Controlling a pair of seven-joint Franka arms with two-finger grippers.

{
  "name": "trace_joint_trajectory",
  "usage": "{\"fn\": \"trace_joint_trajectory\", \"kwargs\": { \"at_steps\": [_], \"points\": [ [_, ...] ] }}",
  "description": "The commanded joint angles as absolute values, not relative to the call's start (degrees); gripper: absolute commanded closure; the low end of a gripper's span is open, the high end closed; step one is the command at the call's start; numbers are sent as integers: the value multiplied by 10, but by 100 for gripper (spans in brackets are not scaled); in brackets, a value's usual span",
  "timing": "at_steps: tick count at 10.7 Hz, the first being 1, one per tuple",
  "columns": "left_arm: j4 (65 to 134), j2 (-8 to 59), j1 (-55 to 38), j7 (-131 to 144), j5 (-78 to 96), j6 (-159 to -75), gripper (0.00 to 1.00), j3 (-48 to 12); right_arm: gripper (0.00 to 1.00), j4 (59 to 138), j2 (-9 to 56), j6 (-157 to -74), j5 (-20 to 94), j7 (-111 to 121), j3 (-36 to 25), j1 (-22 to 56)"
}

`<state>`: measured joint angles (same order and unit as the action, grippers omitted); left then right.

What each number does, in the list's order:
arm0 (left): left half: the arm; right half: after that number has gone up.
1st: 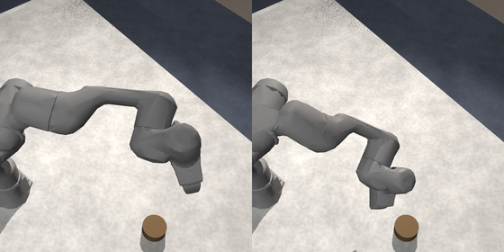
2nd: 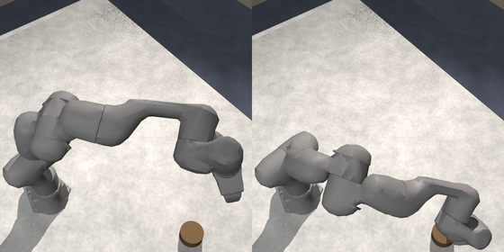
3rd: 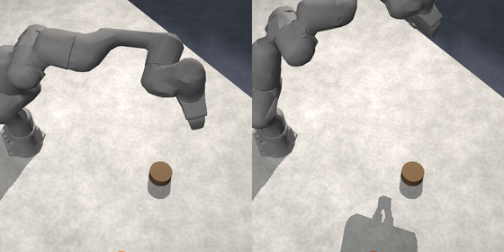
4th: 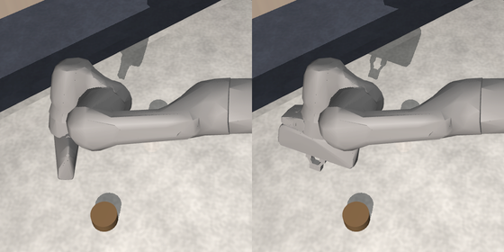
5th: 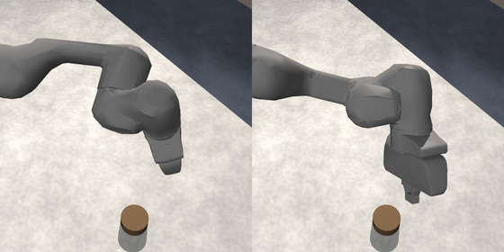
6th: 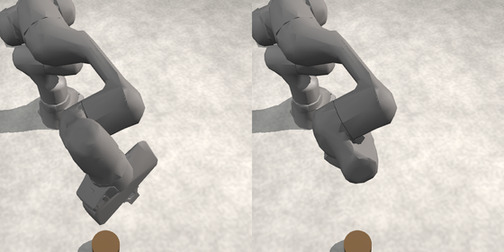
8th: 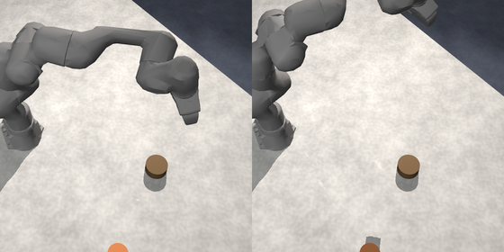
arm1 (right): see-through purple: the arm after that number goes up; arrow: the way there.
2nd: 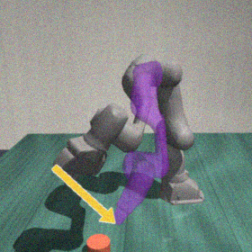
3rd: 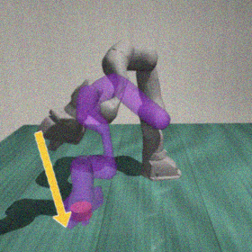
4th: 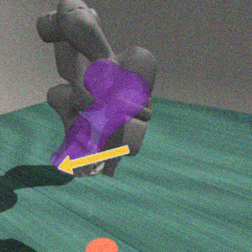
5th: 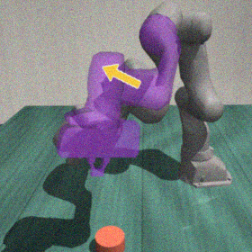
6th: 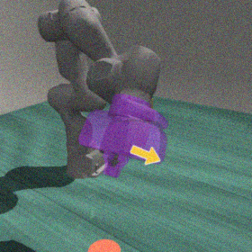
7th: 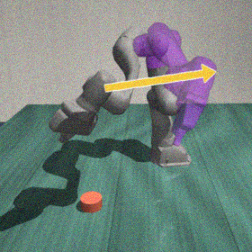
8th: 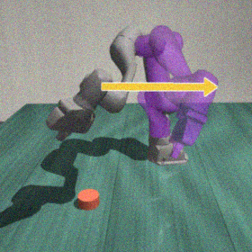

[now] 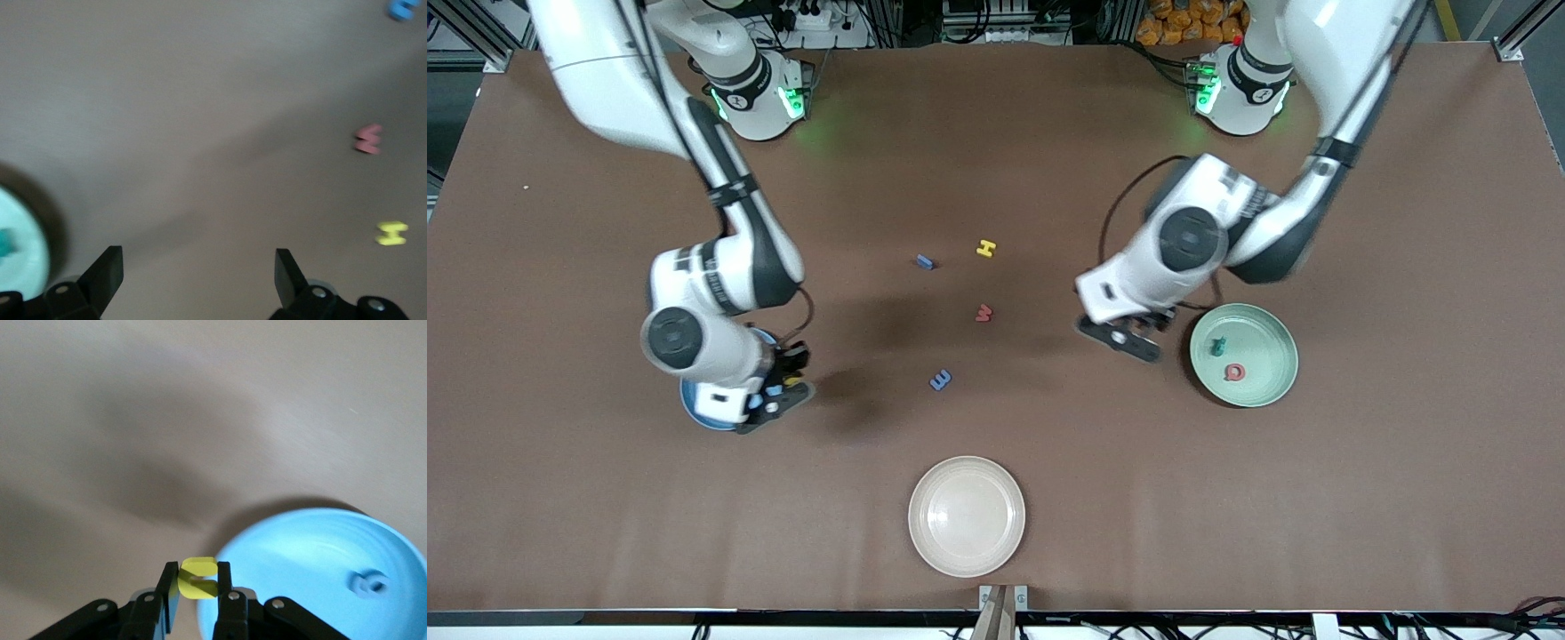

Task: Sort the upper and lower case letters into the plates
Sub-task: 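Place the yellow u on the blue plate while the left gripper grasps the H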

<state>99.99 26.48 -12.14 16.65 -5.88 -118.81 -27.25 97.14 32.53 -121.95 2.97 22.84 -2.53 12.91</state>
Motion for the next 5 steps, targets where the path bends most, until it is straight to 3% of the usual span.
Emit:
{"fn": "trace_joint_trajectory", "kwargs": {
  "at_steps": [1, 5],
  "points": [
    [1002, 269, -230, 297, -51, -1187, 0, -262, 1, 977, 322, -1213, 25, 265, -16, 90],
    [1002, 327, -333, 433, -84, -1254, 0, -258, 0, 976, 323, -1215, 25, 263, -14, 95]
  ]
}}
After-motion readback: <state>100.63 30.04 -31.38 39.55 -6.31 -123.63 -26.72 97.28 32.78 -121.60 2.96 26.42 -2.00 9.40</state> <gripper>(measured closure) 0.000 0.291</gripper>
